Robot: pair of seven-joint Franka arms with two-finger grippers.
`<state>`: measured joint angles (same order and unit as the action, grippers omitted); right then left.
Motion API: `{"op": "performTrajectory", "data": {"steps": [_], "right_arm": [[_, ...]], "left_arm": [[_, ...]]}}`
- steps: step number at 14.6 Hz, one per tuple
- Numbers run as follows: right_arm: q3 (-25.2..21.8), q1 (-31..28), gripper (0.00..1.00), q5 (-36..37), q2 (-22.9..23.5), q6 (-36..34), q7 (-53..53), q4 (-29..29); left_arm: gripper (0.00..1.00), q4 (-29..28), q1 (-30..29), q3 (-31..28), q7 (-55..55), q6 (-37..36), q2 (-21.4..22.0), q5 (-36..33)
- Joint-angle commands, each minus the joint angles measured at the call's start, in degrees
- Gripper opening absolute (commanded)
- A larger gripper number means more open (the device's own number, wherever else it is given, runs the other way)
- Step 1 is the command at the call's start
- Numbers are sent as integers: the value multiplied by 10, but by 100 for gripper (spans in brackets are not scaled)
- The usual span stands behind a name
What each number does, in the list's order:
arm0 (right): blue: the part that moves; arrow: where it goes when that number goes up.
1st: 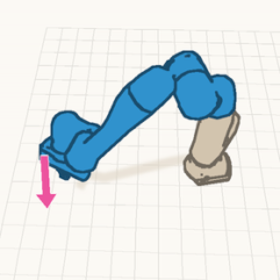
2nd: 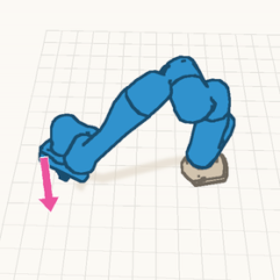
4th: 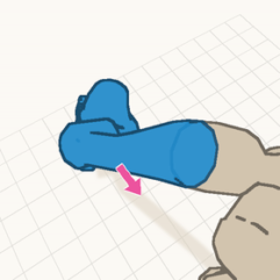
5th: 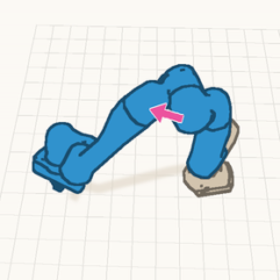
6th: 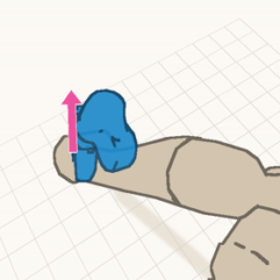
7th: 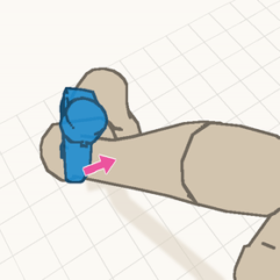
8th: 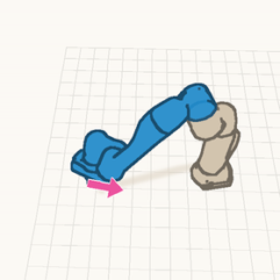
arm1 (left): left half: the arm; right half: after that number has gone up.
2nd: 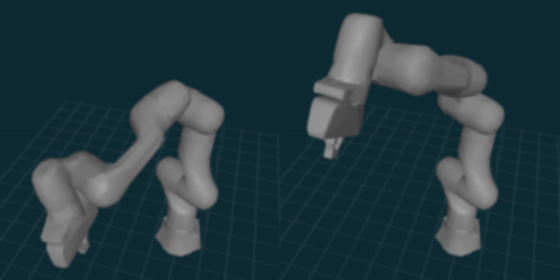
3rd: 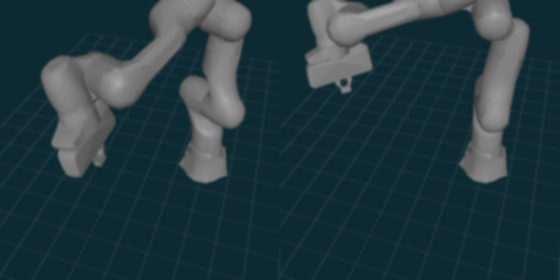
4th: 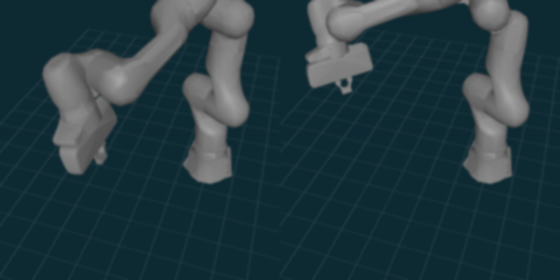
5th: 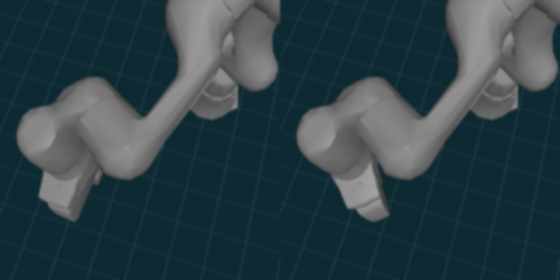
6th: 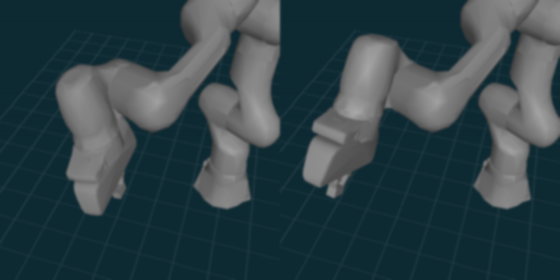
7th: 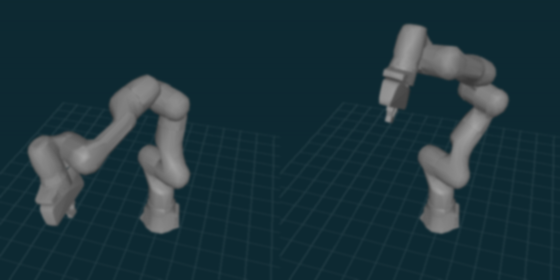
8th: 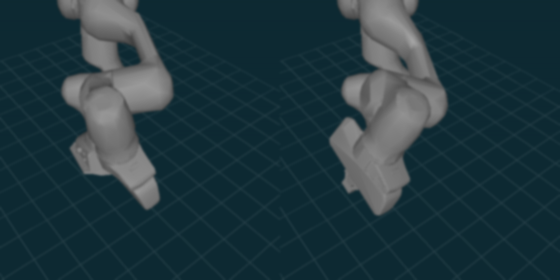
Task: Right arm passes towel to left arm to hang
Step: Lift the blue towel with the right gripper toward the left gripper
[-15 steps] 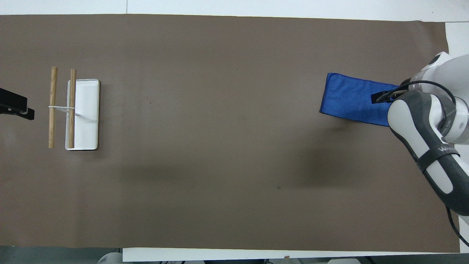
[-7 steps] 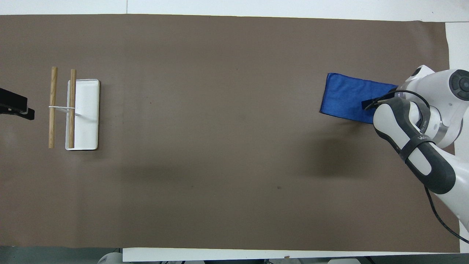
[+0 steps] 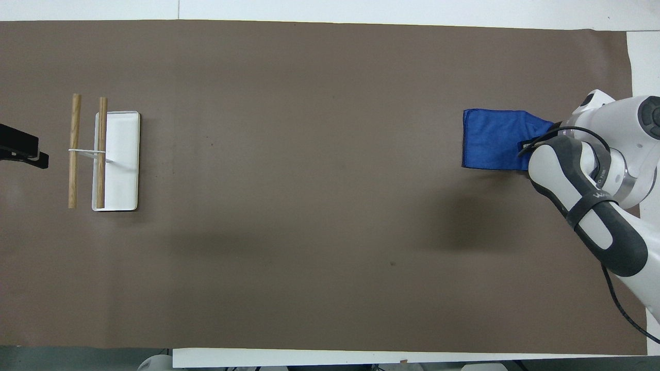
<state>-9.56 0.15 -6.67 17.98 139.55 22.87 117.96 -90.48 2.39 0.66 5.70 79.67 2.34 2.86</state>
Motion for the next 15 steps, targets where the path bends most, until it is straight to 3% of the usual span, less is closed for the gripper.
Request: {"op": "performTrajectory", "data": {"steps": [1,5,10,13,15], "right_arm": [[2,-5,0,-19,1,-40,19,-15],[6,2,0,-20,-28,-165,-31,-62],[68,48,0,-23,-81,-369,-331,-140],[117,54,0,-157,-96,-396,-480,-146],[174,60,0,-196,-101,-381,-604,-164]], "left_arm": [[100,-3,-4,1,-1,5,6,4],[100,-3,-4,1,-1,5,6,4],[100,-3,-4,1,-1,5,6,4],[100,-3,-4,1,-1,5,6,4],[100,-3,-4,1,-1,5,6,4]]}}
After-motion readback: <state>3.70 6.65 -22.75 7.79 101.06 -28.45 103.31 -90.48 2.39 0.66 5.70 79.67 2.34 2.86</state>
